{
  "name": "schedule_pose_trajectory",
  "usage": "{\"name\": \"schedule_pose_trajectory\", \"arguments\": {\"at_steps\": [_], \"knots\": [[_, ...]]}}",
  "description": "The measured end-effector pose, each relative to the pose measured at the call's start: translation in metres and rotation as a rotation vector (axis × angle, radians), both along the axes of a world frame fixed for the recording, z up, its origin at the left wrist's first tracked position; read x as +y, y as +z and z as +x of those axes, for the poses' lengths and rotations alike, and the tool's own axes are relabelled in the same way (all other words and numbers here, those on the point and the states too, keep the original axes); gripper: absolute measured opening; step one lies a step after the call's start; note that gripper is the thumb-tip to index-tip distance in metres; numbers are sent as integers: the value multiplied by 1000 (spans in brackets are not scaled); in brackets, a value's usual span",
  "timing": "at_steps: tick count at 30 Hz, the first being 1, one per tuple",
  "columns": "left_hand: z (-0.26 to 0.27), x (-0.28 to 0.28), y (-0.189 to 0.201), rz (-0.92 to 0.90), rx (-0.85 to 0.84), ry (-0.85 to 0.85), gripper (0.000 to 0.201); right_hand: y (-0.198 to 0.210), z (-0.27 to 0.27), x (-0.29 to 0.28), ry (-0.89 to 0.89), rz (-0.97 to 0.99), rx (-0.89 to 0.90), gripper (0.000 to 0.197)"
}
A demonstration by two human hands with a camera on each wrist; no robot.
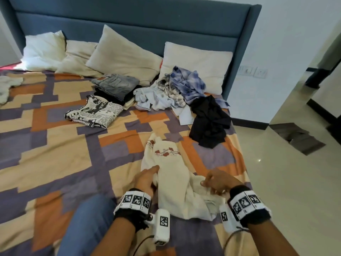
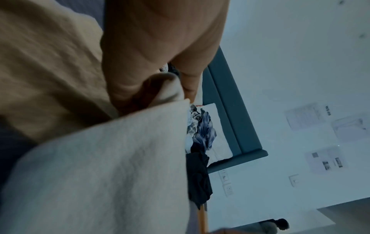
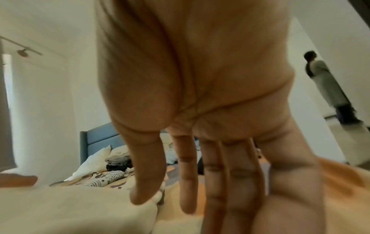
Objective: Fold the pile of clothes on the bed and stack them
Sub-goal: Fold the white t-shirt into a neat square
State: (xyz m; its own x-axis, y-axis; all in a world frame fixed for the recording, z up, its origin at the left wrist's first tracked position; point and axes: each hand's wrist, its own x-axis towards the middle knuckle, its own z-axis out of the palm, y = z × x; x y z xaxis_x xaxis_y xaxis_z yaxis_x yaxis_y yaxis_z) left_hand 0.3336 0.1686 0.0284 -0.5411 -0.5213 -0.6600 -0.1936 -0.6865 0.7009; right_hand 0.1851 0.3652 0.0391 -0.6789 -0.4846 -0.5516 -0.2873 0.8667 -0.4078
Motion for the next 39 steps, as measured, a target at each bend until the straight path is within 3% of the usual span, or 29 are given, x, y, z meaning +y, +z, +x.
{"name": "schedule_pose_trajectory", "arguments": {"at_steps": [2, 3, 5, 8, 10, 13, 16, 20, 22, 24, 27, 30, 33, 36, 37, 39], "knots": [[-5, 0, 13, 29, 29, -66, 10, 9, -2, -21, 34, -21, 178, 22], [-6, -1, 16, 41, 49, -102, 16, 13, 1, -31, 23, -114, 203, 21], [-8, -4, 17, 60, 130, -144, 33, 18, 10, -45, -92, -382, 45, 28], [-5, -6, 17, 72, 307, -205, 35, 14, 34, -57, -243, -536, -329, 43], [-4, -7, 13, 60, 384, -235, 36, 0, 42, -58, -218, -626, -402, 28], [0, -4, 9, 49, 395, -203, 37, -9, 47, -55, -235, -745, -348, 14], [3, -3, 16, 58, 409, -78, 39, 1, 34, -43, -456, -981, -355, 24], [-2, -21, 38, -77, 492, 96, 42, 34, -1, -10, -842, -1478, -590, 34], [-5, -31, 49, -130, 592, 184, 43, 45, -17, 3, -1039, -1709, -539, 28], [-5, -39, 53, -210, 675, 167, 55, 52, -26, 13, -1081, -1810, -407, 18], [-9, -39, 47, -430, 563, -69, 74, 42, -25, 14, -936, -1607, -354, 16], [-16, -23, 16, -577, 234, -234, 53, 5, -10, -3, -684, -1221, -97, 22], [-19, -4, -25, -488, 54, -321, 54, -36, 10, -23, -389, -788, 119, 49], [-17, 3, -55, -604, -120, -397, 67, -67, 23, -29, -180, -232, 334, 83], [-17, 3, -63, -668, -144, -408, 71, -72, 24, -27, -175, -141, 368, 80], [-16, 2, -73, -777, -210, -441, 90, -75, 17, -21, -186, -166, 388, 53]]}}
